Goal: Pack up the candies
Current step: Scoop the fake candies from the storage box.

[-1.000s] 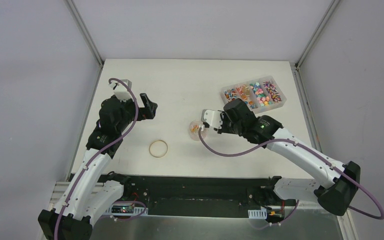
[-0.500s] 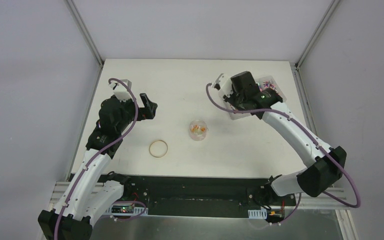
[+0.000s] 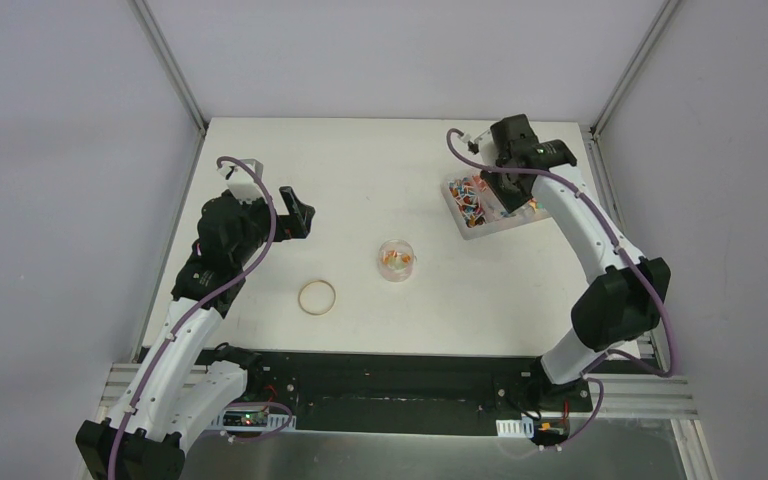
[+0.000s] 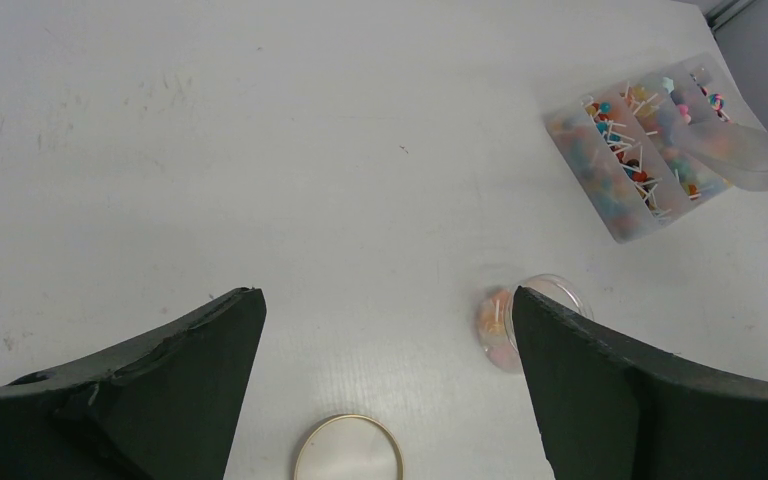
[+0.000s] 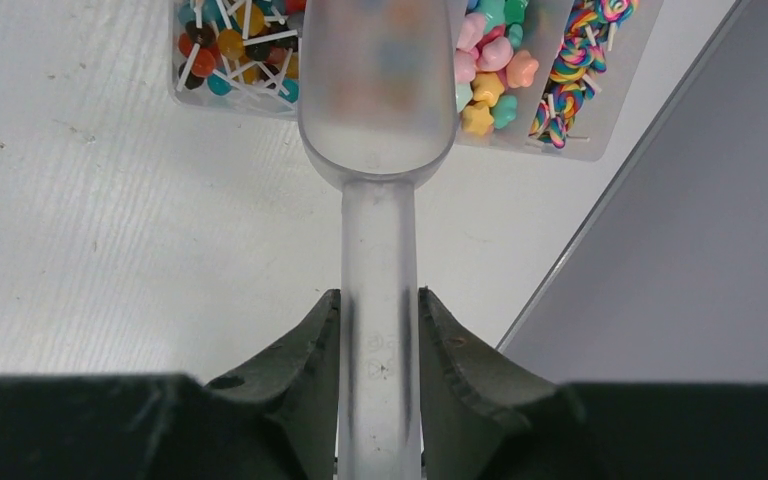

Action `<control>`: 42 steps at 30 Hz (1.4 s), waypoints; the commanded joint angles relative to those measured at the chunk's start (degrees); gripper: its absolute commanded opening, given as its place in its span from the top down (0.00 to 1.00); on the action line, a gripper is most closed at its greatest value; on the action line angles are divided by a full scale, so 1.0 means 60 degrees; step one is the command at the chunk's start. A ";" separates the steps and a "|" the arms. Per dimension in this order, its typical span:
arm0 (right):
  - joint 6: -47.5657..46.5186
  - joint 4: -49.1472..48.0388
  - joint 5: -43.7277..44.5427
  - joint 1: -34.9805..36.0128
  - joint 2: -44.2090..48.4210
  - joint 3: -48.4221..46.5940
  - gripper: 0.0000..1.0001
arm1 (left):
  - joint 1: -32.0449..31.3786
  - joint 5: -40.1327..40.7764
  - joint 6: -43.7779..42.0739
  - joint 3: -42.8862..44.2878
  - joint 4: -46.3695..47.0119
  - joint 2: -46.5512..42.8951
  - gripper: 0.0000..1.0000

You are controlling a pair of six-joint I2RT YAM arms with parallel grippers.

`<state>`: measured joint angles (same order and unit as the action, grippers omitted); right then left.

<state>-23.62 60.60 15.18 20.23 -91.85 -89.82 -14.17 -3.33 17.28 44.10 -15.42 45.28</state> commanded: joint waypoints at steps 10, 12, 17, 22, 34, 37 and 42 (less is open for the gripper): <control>0.0464 0.0703 -0.0130 -0.0954 -0.0731 -0.1208 1.00 | 0.0011 -0.0045 -0.0082 -0.0040 0.0242 -0.0193 0.01; 0.0420 0.0641 -0.0225 -0.1008 -0.0756 -0.1098 1.00 | 0.0004 -0.0038 -0.0082 -0.0040 0.0248 -0.0206 0.01; 0.0280 0.0634 -0.0406 -0.1044 -0.1032 -0.1042 1.00 | 0.0004 -0.0058 -0.0079 -0.0040 0.0243 -0.0189 0.01; 0.0267 0.0636 -0.0496 -0.1046 -0.1308 -0.1033 1.00 | 0.0004 -0.0045 -0.0078 -0.0040 0.0252 -0.0207 0.01; 0.0523 0.0411 -0.0394 -0.1043 -0.2706 -0.1531 1.00 | 0.0004 0.0006 -0.0104 -0.0040 0.0249 -0.0164 0.01; 0.0485 0.0092 -0.0451 -0.1042 -0.2794 -0.1406 1.00 | 0.0004 0.0027 -0.0111 -0.0040 0.0247 -0.0136 0.01; 0.0377 -0.0711 -0.0635 -0.1042 -0.2595 -0.0720 1.00 | 0.0004 0.0021 -0.0111 -0.0040 0.0249 -0.0082 0.01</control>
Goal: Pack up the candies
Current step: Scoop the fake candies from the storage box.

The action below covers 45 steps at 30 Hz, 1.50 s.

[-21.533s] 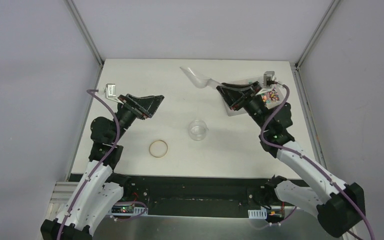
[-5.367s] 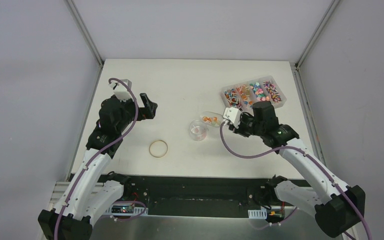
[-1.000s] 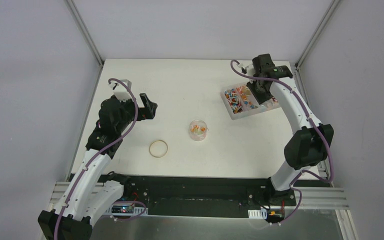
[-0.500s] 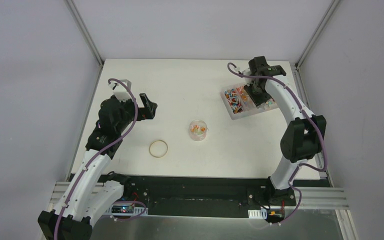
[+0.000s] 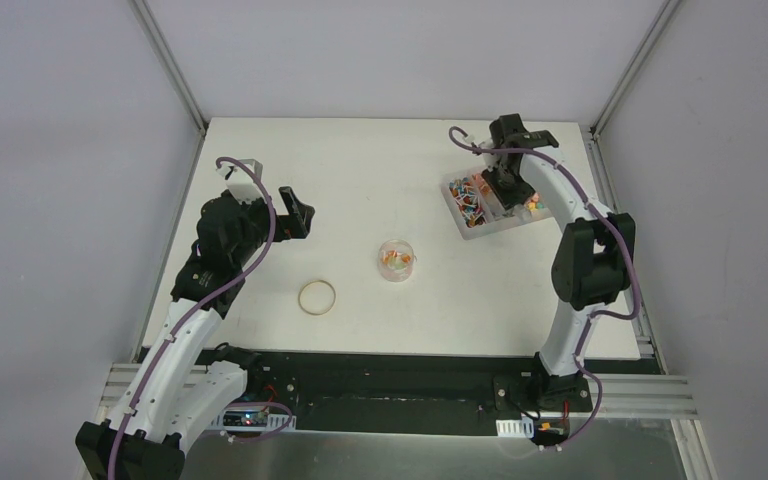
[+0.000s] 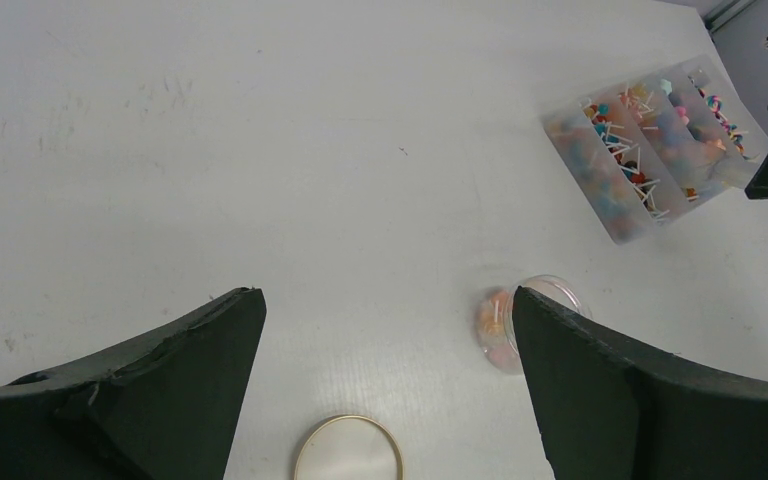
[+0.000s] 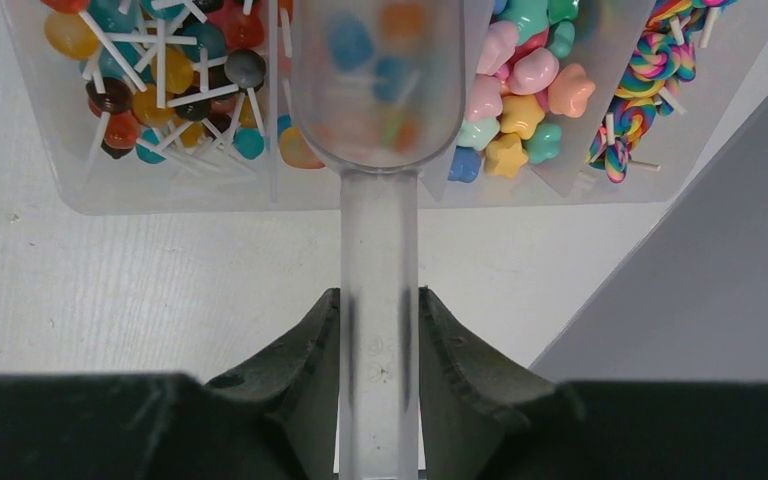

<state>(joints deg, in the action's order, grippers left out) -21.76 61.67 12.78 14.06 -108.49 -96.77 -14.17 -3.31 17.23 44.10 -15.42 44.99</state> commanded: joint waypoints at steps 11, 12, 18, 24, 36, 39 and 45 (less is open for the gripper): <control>0.0197 -0.2420 -0.0539 -0.0172 0.0760 0.2196 1.00 | 0.0004 0.0039 -0.0104 -0.0054 0.0243 -0.0028 0.01; 0.0198 -0.2592 -0.0583 -0.0183 0.0850 0.2359 1.00 | 0.0004 0.0039 -0.0104 -0.0053 0.0252 -0.0028 0.01; 0.0228 -0.3444 -0.0747 -0.0298 0.1285 0.3128 1.00 | 0.0004 0.0024 -0.0104 -0.0054 0.0249 -0.0035 0.01; 0.0350 -0.3963 -0.0886 -0.0452 0.1638 0.3659 1.00 | 0.0004 0.0026 -0.0104 -0.0054 0.0242 -0.0038 0.01; 0.0571 -0.4723 -0.1094 -0.0733 0.2567 0.4551 1.00 | 0.0006 0.0010 -0.0104 -0.0053 0.0244 -0.0029 0.01; 0.0594 -0.4931 -0.1316 -0.0813 0.2755 0.4728 1.00 | 0.0004 0.0010 -0.0104 -0.0054 0.0247 -0.0043 0.01; 0.0605 -0.5131 -0.1474 -0.0960 0.3028 0.5046 1.00 | 0.0004 0.0003 -0.0088 -0.0054 0.0242 -0.0042 0.01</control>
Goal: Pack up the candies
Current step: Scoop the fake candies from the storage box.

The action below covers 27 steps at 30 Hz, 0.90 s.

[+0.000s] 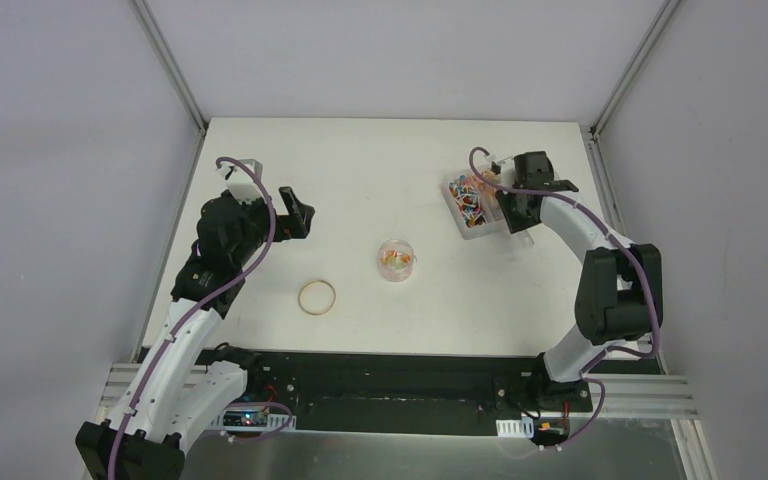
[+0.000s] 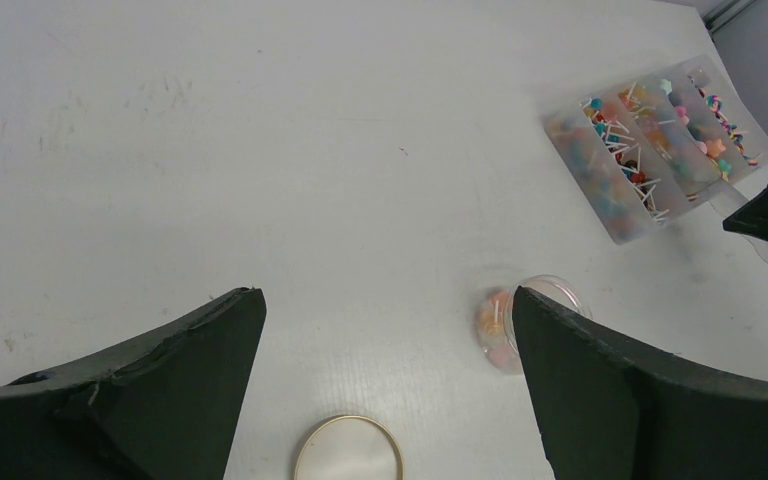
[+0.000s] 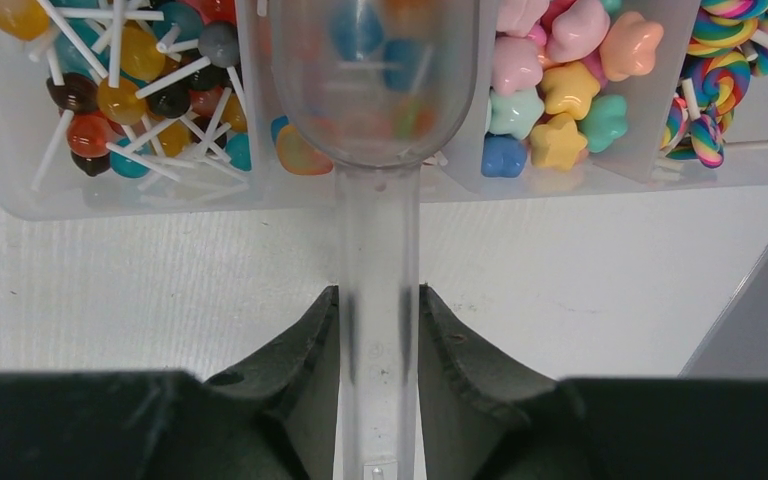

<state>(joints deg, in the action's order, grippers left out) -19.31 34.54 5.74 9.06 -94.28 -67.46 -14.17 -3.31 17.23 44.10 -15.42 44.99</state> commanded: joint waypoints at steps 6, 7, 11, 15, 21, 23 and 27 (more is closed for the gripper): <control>0.0209 -0.0899 -0.0565 -0.0304 0.1209 0.0411 1.00 | 0.0004 -0.0034 -0.0075 -0.0047 0.0255 -0.0026 0.01; 0.0184 -0.0919 -0.0629 -0.0308 0.1295 0.0428 1.00 | 0.0004 -0.0047 -0.0075 -0.0041 0.0255 -0.0028 0.01; 0.0128 -0.0988 -0.0842 -0.0309 0.1686 0.0551 1.00 | 0.0004 -0.0063 -0.0074 -0.0054 0.0269 -0.0042 0.01; 0.0063 -0.0959 -0.0877 -0.0309 0.1956 0.0605 1.00 | 0.0004 -0.0063 -0.0075 -0.0056 0.0262 -0.0043 0.01; -0.0064 -0.1041 -0.1341 -0.0309 0.2654 0.0912 1.00 | 0.0004 -0.0063 -0.0079 -0.0054 0.0258 -0.0057 0.01; -0.0202 -0.1335 -0.1586 -0.0298 0.3070 0.1179 1.00 | 0.0004 -0.0064 -0.0089 -0.0054 0.0267 -0.0057 0.01; -0.0584 -0.1942 -0.2094 -0.0272 0.4050 0.1885 1.00 | 0.0005 -0.0078 -0.0082 -0.0054 0.0264 -0.0071 0.01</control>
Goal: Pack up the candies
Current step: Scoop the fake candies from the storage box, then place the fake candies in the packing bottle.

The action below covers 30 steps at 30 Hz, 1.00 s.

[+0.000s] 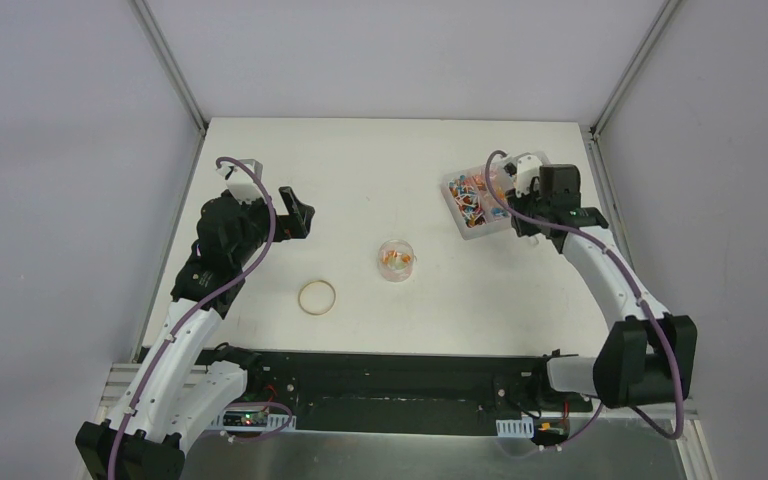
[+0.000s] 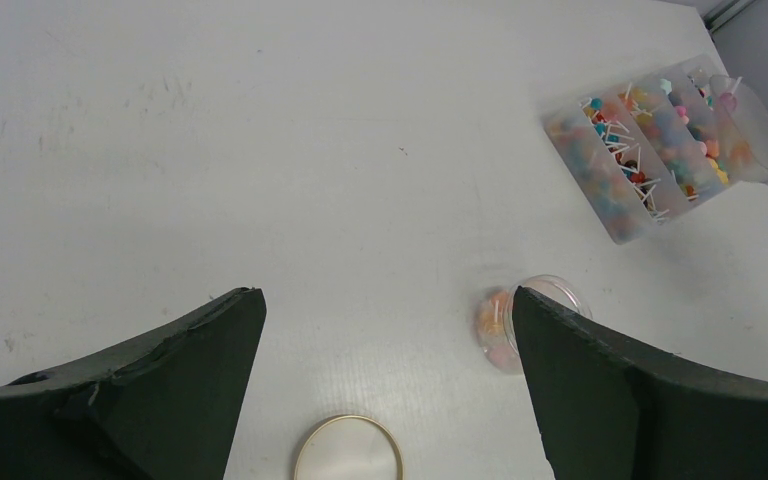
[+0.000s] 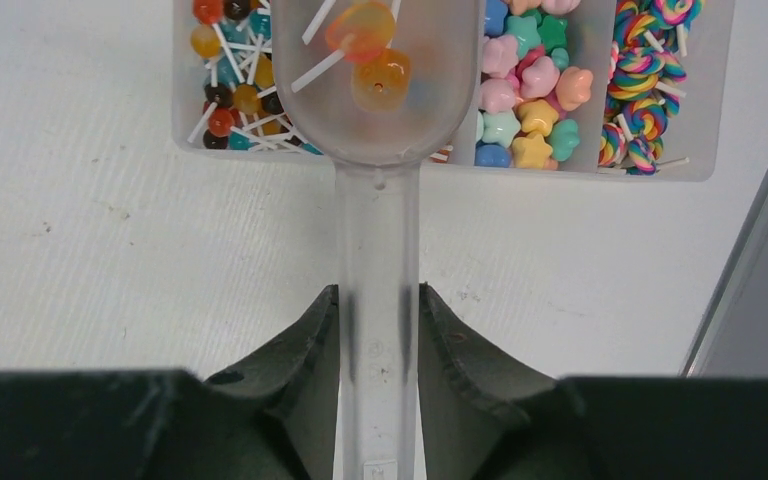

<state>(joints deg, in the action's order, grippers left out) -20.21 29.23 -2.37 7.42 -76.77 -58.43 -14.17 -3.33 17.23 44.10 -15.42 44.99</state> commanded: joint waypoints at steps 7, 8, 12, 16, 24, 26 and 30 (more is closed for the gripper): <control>-0.1334 -0.0843 -0.0964 0.0384 0.1867 0.0544 1.00 | 0.0004 -0.0118 -0.0086 -0.0054 0.0264 -0.0056 0.01; -0.1497 -0.0745 -0.0947 0.0508 0.1923 0.0550 1.00 | 0.0004 -0.0118 -0.0081 -0.0054 0.0257 -0.0068 0.01; -0.2377 -0.0368 -0.0620 0.1263 0.2082 0.0623 1.00 | 0.0004 -0.0097 -0.0089 -0.0055 0.0264 -0.0079 0.01; -0.3077 0.0133 -0.0078 0.2302 0.2109 0.0636 1.00 | 0.0004 -0.0165 -0.0075 -0.0054 0.0278 -0.0076 0.01; -0.4031 0.0866 0.0475 0.3666 0.2231 0.0754 1.00 | 0.0004 -0.0149 -0.0075 -0.0069 0.0272 -0.0087 0.01; -0.4221 0.0985 0.0602 0.3854 0.2308 0.0794 1.00 | 0.0006 -0.0159 -0.0075 -0.0069 0.0270 -0.0074 0.01; -0.4948 0.1231 0.0896 0.4595 0.2469 0.0959 1.00 | 0.0004 -0.0148 -0.0075 -0.0069 0.0272 -0.0064 0.01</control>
<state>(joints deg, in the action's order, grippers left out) -44.62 35.99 0.08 31.64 -64.71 -53.28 -14.17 -3.38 17.23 44.10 -15.42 44.99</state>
